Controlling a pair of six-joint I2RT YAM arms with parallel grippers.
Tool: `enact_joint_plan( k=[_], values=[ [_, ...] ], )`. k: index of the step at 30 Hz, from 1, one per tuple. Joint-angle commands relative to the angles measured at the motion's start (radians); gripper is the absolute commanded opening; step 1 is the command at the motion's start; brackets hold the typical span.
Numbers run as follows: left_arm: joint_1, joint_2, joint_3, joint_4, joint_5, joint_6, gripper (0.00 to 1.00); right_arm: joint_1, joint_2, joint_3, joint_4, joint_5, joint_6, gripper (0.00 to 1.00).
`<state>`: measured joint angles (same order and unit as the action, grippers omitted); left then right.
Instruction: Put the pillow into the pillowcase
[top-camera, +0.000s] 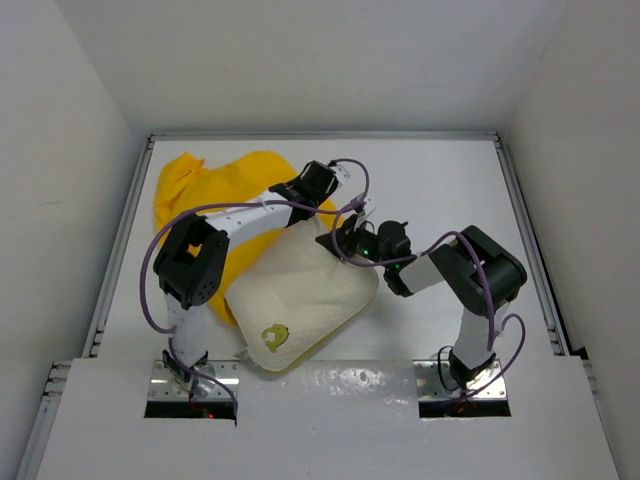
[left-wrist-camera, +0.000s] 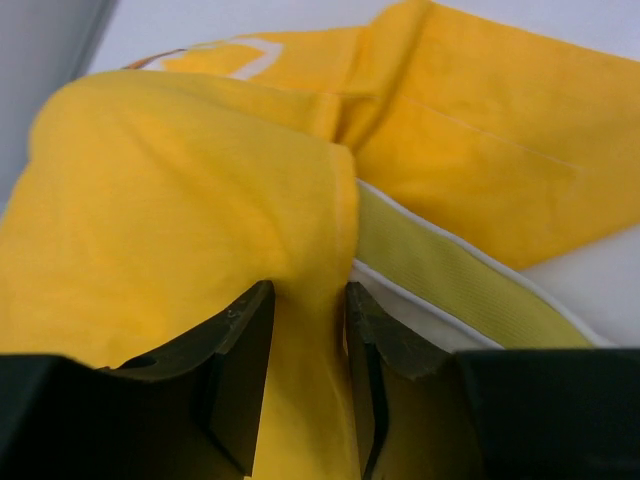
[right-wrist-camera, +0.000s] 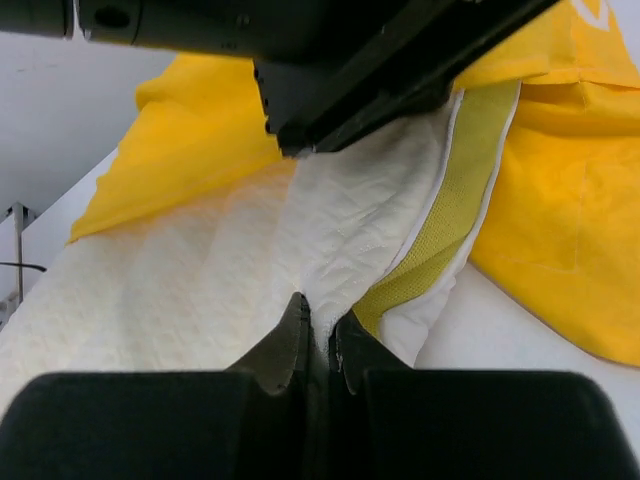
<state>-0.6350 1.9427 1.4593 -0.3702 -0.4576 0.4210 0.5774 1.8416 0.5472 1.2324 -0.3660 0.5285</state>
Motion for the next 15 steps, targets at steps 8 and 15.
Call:
enact_joint_plan(
  k=[8, 15],
  values=[
    [0.003, 0.022, 0.038, 0.171, -0.238, 0.033, 0.53, 0.01, 0.007, -0.004, 0.174, -0.079, 0.051, 0.0],
    [0.018, 0.134, 0.154, 0.078, -0.139, -0.011, 0.13, 0.012, -0.022, -0.016, 0.067, -0.022, -0.01, 0.45]
  ],
)
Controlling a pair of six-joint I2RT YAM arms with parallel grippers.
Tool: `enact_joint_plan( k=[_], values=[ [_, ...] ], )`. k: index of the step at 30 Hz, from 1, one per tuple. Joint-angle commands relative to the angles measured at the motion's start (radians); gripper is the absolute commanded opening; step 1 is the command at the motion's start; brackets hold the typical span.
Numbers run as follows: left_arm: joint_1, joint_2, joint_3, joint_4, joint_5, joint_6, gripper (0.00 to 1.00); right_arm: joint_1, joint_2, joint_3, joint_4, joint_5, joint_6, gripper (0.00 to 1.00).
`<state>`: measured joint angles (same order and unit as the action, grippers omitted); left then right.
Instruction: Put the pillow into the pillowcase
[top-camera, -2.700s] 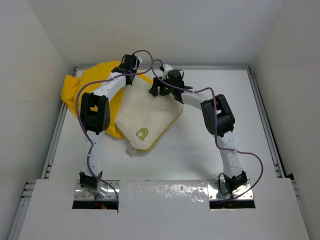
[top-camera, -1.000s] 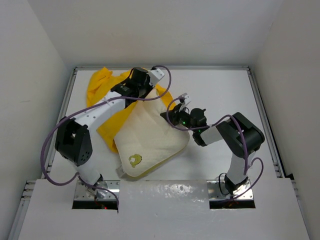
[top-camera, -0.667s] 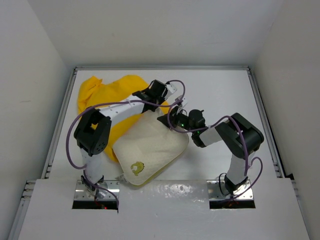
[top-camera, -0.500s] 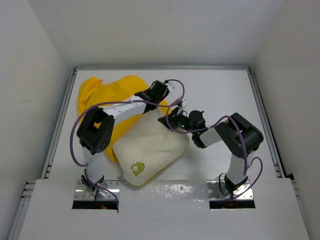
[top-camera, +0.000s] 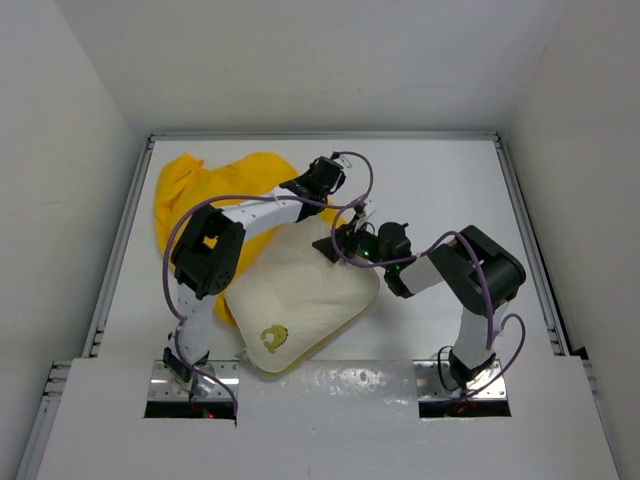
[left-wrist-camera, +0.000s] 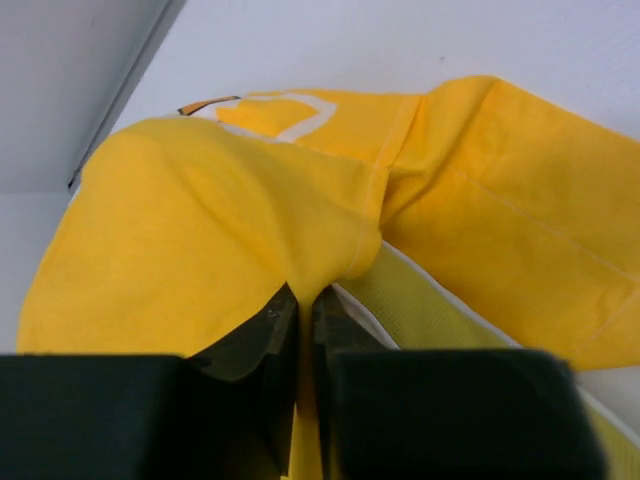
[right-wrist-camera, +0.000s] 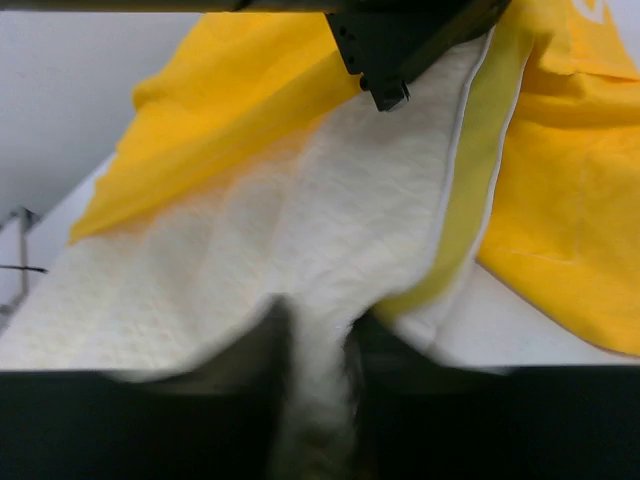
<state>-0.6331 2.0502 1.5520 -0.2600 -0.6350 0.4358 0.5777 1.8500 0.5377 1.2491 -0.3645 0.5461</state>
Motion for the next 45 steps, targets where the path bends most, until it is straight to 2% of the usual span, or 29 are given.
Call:
enact_joint_plan(
  k=[1, 3, 4, 5, 8, 10, 13, 14, 15, 16, 17, 18, 19, 20, 24, 29, 32, 34, 38, 40, 41, 45],
  values=[
    [0.021, 0.027, 0.075, -0.053, 0.058, -0.037, 0.04, 0.011, -0.038, -0.007, 0.023, -0.024, -0.038, 0.62],
    [0.038, 0.016, 0.106, -0.096, 0.116, -0.061, 0.0, 0.005, -0.055, -0.001, -0.028, 0.022, -0.051, 0.8],
    [0.042, 0.004, 0.114, -0.105, 0.139, -0.081, 0.0, -0.008, -0.057, 0.002, -0.057, 0.035, -0.038, 0.94],
    [0.049, -0.03, 0.115, -0.108, 0.185, -0.086, 0.0, -0.018, -0.052, 0.008, -0.066, 0.061, -0.025, 0.99],
    [0.049, -0.103, 0.112, -0.116, 0.271, -0.106, 0.0, -0.053, -0.028, 0.066, -0.157, 0.104, 0.026, 0.99],
    [0.049, -0.131, 0.115, -0.13, 0.305, -0.121, 0.0, -0.058, 0.015, 0.149, -0.284, 0.116, 0.026, 0.99],
    [0.046, -0.168, 0.114, -0.143, 0.34, -0.121, 0.0, -0.056, 0.096, 0.238, -0.356, 0.085, 0.037, 0.99],
    [0.047, -0.171, 0.114, -0.146, 0.354, -0.121, 0.0, -0.059, 0.112, 0.258, -0.373, 0.061, 0.05, 0.96],
    [0.047, -0.173, 0.115, -0.153, 0.362, -0.121, 0.0, -0.059, 0.12, 0.284, -0.381, 0.005, 0.051, 0.88],
    [0.047, -0.176, 0.114, -0.153, 0.374, -0.12, 0.0, -0.052, 0.127, 0.295, -0.393, -0.025, 0.035, 0.76],
    [0.047, -0.179, 0.115, -0.153, 0.397, -0.12, 0.0, -0.047, 0.132, 0.309, -0.413, -0.059, 0.029, 0.53],
    [0.046, -0.182, 0.128, -0.156, 0.408, -0.118, 0.0, -0.042, 0.135, 0.352, -0.448, -0.141, 0.015, 0.42],
    [0.047, -0.186, 0.138, -0.16, 0.429, -0.115, 0.0, -0.03, 0.133, 0.369, -0.517, -0.177, -0.021, 0.12],
    [0.047, -0.191, 0.166, -0.166, 0.442, -0.111, 0.0, -0.023, 0.126, 0.383, -0.543, -0.201, -0.043, 0.0],
    [0.047, -0.209, 0.215, -0.209, 0.532, -0.057, 0.0, 0.019, 0.017, 0.32, -0.599, -0.173, -0.155, 0.0],
    [0.015, -0.206, 0.238, -0.364, 0.78, 0.032, 0.0, 0.102, -0.222, 0.26, -0.593, -0.071, -0.282, 0.0],
    [-0.069, -0.225, 0.2, -0.461, 0.862, 0.124, 0.0, 0.094, -0.293, 0.199, -0.418, -0.065, -0.246, 0.0],
    [-0.089, -0.28, 0.166, -0.421, 0.868, 0.084, 0.0, 0.077, -0.304, 0.159, -0.228, -0.086, -0.197, 0.0],
    [-0.102, -0.334, 0.146, -0.461, 0.955, 0.158, 0.0, 0.044, -0.301, 0.081, -0.045, 0.089, -0.137, 0.0],
    [-0.115, -0.325, 0.145, -0.504, 0.978, 0.191, 0.0, -0.001, -0.272, 0.061, 0.074, 0.152, -0.036, 0.0],
    [-0.119, -0.323, 0.137, -0.516, 0.989, 0.199, 0.0, -0.001, -0.255, 0.059, 0.099, 0.153, -0.035, 0.0],
    [-0.128, -0.344, 0.103, -0.544, 1.067, 0.23, 0.0, -0.047, -0.155, 0.053, 0.197, 0.335, 0.024, 0.0]
  ],
)
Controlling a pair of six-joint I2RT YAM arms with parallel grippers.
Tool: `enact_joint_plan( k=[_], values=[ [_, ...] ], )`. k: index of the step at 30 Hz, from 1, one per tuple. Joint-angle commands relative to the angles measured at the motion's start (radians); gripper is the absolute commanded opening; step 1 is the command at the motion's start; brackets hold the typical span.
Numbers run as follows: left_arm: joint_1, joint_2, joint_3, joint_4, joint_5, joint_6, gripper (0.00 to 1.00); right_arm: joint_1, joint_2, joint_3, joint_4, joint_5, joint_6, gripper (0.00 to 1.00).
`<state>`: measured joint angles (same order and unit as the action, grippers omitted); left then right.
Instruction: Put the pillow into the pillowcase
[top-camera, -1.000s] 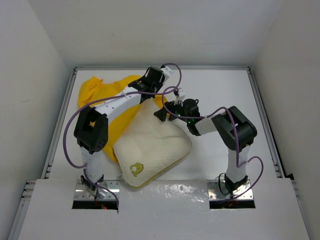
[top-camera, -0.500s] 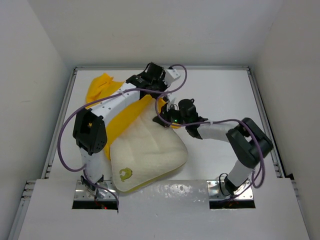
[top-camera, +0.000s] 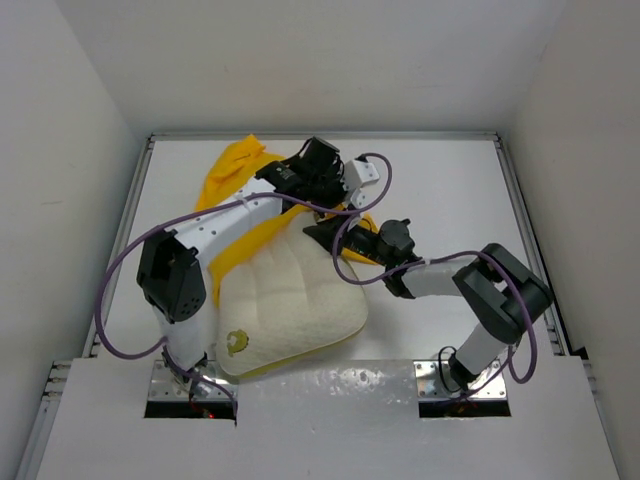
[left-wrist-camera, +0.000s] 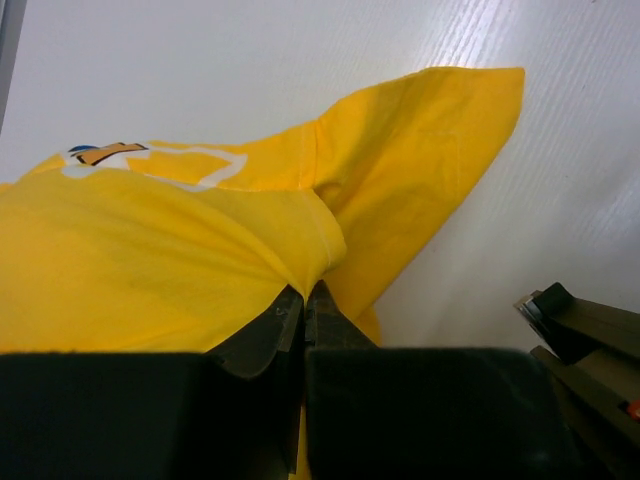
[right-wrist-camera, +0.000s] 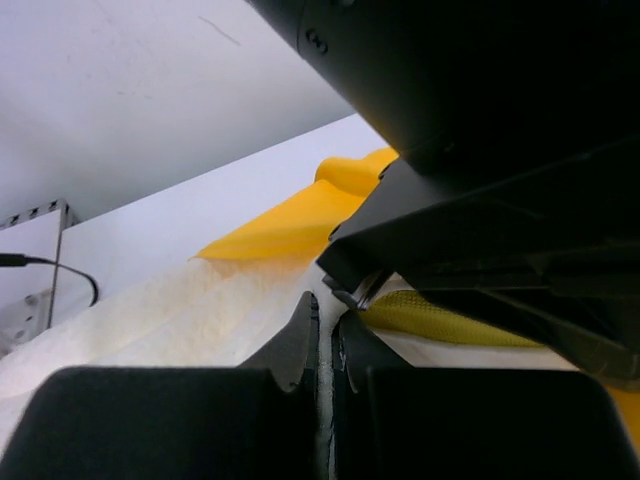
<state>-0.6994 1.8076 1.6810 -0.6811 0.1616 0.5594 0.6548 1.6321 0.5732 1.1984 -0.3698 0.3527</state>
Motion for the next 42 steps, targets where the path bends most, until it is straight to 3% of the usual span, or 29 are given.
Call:
enact_joint_plan(
  k=[1, 5, 11, 15, 21, 27, 33, 39, 42],
  values=[
    [-0.064, -0.109, -0.044, -0.118, 0.28, 0.111, 0.0, -0.151, 0.111, 0.019, 0.274, 0.356, 0.247, 0.0],
    [-0.066, -0.14, -0.102, -0.072, 0.247, 0.116, 0.0, -0.205, 0.225, 0.033, 0.406, 0.437, 0.428, 0.0],
    [-0.064, -0.162, -0.118, -0.064, 0.25, 0.103, 0.0, -0.211, 0.276, -0.024, 0.477, 0.505, 0.408, 0.0],
    [-0.042, -0.195, -0.135, 0.035, 0.088, 0.019, 0.0, -0.218, 0.226, -0.104, 0.477, 0.401, 0.378, 0.0],
    [-0.057, -0.116, -0.168, 0.067, 0.011, -0.001, 0.0, -0.218, 0.232, -0.027, 0.422, 0.296, 0.377, 0.0],
    [-0.048, -0.074, -0.172, 0.254, -0.153, -0.078, 0.0, -0.172, 0.2, 0.011, 0.393, 0.203, 0.344, 0.0],
    [-0.035, 0.01, -0.07, 0.184, -0.076, -0.089, 0.0, -0.141, 0.172, 0.046, 0.36, 0.17, 0.333, 0.0],
    [-0.091, -0.1, -0.337, 0.245, -0.005, 0.013, 0.0, -0.254, 0.267, 0.207, 0.32, 0.183, 0.449, 0.0],
    [-0.086, -0.103, -0.369, 0.273, -0.022, 0.011, 0.0, -0.265, 0.284, 0.215, 0.322, 0.246, 0.46, 0.0]
  ],
)
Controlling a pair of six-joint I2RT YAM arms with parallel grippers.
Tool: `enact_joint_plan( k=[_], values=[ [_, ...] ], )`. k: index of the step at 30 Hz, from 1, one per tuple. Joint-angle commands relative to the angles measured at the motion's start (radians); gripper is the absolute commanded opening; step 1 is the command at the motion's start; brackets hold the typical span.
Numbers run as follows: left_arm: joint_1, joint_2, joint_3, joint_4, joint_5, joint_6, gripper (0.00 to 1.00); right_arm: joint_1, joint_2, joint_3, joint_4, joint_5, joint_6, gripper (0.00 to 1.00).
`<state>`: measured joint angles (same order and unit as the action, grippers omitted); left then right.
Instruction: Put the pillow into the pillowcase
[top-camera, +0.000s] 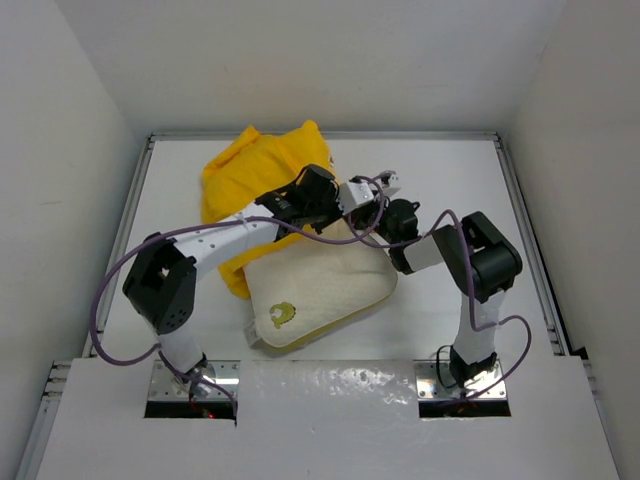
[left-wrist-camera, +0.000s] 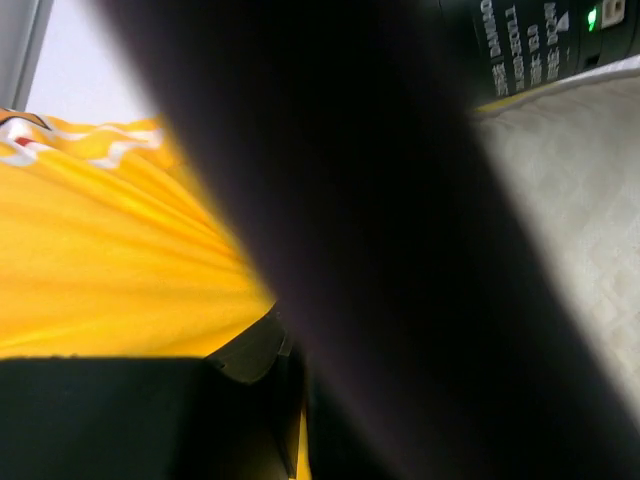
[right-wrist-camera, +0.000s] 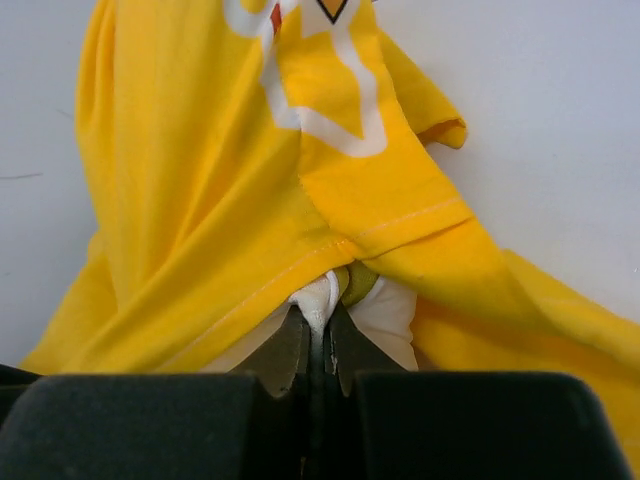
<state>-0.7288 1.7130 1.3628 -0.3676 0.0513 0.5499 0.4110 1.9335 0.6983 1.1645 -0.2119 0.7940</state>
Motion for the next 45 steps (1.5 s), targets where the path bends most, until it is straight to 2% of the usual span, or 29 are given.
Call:
enact_joint_plan(
  k=[1, 4, 5, 6, 7, 8, 10, 12, 13, 14, 15, 16, 17, 18, 19, 21, 22, 24, 25, 28, 32, 34, 36, 38, 39, 40, 41, 42, 45],
  values=[
    [-0.051, 0.003, -0.051, -0.028, 0.082, 0.01, 0.0, -0.018, -0.015, 0.086, 0.362, 0.086, 0.022, 0.0],
    [-0.012, 0.051, -0.031, -0.001, 0.088, -0.013, 0.01, 0.005, -0.001, 0.049, 0.362, 0.072, 0.013, 0.0],
    [0.003, 0.065, 0.001, -0.007, 0.097, -0.024, 0.21, 0.005, -0.001, 0.04, 0.348, 0.048, 0.014, 0.08],
    [0.02, 0.075, 0.018, -0.033, 0.108, -0.036, 0.34, -0.003, -0.007, 0.017, 0.337, 0.03, 0.01, 0.25],
    [0.06, 0.074, 0.031, -0.05, 0.122, -0.057, 0.42, -0.009, -0.02, 0.004, 0.283, 0.007, -0.024, 0.68],
    [0.084, 0.063, 0.042, -0.08, 0.155, -0.071, 0.61, -0.018, -0.074, -0.015, 0.22, -0.03, -0.044, 0.77],
    [0.165, -0.017, 0.032, -0.106, 0.183, -0.108, 0.74, -0.053, -0.151, -0.031, -0.025, -0.027, -0.129, 0.83],
    [0.216, -0.093, -0.005, -0.145, 0.167, -0.126, 0.88, -0.092, -0.265, -0.017, -0.216, -0.02, -0.255, 0.82],
    [0.259, -0.174, -0.019, -0.158, 0.15, -0.133, 0.92, -0.103, -0.296, 0.003, -0.42, -0.02, -0.298, 0.74],
    [0.282, -0.212, -0.054, -0.189, 0.095, -0.134, 0.99, -0.109, -0.32, 0.068, -0.545, -0.005, -0.338, 0.42],
    [0.302, -0.289, -0.076, -0.2, 0.066, -0.149, 0.99, -0.115, -0.338, 0.105, -0.742, 0.072, -0.396, 0.17],
    [0.351, -0.321, -0.114, -0.238, 0.024, -0.156, 0.99, -0.115, -0.338, 0.154, -0.8, 0.121, -0.409, 0.02],
    [0.385, -0.344, -0.129, -0.267, 0.022, -0.16, 0.94, -0.117, -0.329, 0.176, -0.839, 0.172, -0.414, 0.0],
    [0.416, -0.363, -0.145, -0.301, 0.027, -0.16, 0.86, -0.126, -0.315, 0.202, -0.874, 0.222, -0.411, 0.03],
    [0.486, -0.38, -0.18, -0.333, 0.042, -0.154, 0.64, -0.13, -0.264, 0.233, -0.94, 0.238, -0.412, 0.09],
    [0.549, -0.377, -0.23, -0.422, 0.061, -0.11, 0.49, -0.133, -0.182, 0.36, -1.067, 0.256, -0.438, 0.25],
    [0.598, -0.371, -0.305, -0.45, 0.088, -0.087, 0.47, -0.132, -0.085, 0.466, -1.11, 0.241, -0.449, 0.34],
    [0.626, -0.342, -0.385, -0.444, 0.091, -0.048, 0.56, -0.132, 0.01, 0.564, -1.227, 0.227, -0.464, 0.57],
    [0.628, -0.329, -0.452, -0.415, 0.075, -0.038, 0.69, -0.132, 0.086, 0.639, -1.253, 0.226, -0.466, 0.59],
    [0.637, -0.276, -0.52, -0.344, 0.07, -0.053, 0.85, -0.132, 0.156, 0.69, -1.272, 0.212, -0.484, 0.63],
    [0.637, -0.179, -0.489, -0.256, 0.09, -0.057, 0.9, -0.132, 0.228, 0.733, -1.29, 0.141, -0.509, 0.73],
    [0.637, -0.124, -0.475, -0.194, 0.119, -0.061, 0.92, -0.13, 0.252, 0.748, -1.333, 0.163, -0.509, 0.7],
    [0.637, -0.055, -0.455, -0.185, 0.16, -0.061, 0.93, -0.13, 0.286, 0.782, -1.385, 0.169, -0.513, 0.58],
    [0.637, -0.01, -0.418, -0.185, 0.237, -0.061, 0.92, -0.13, 0.289, 0.768, -1.39, 0.131, -0.527, 0.22],
    [0.637, 0.02, -0.403, -0.182, 0.263, -0.061, 0.85, -0.13, 0.268, 0.75, -1.369, 0.09, -0.527, 0.05],
    [0.637, 0.033, -0.396, -0.174, 0.301, -0.059, 0.76, -0.132, 0.245, 0.68, -1.346, 0.071, -0.52, 0.0],
    [0.637, 0.043, -0.387, -0.174, 0.314, -0.058, 0.63, -0.133, 0.216, 0.629, -1.309, 0.054, -0.513, 0.0],
    [0.637, 0.065, -0.375, -0.177, 0.33, -0.057, 0.36, -0.133, 0.141, 0.58, -1.234, 0.025, -0.494, 0.0],
    [0.641, 0.088, -0.318, -0.171, 0.369, -0.064, 0.0, -0.133, -0.037, 0.359, -1.084, -0.006, -0.418, 0.0]
  ],
)
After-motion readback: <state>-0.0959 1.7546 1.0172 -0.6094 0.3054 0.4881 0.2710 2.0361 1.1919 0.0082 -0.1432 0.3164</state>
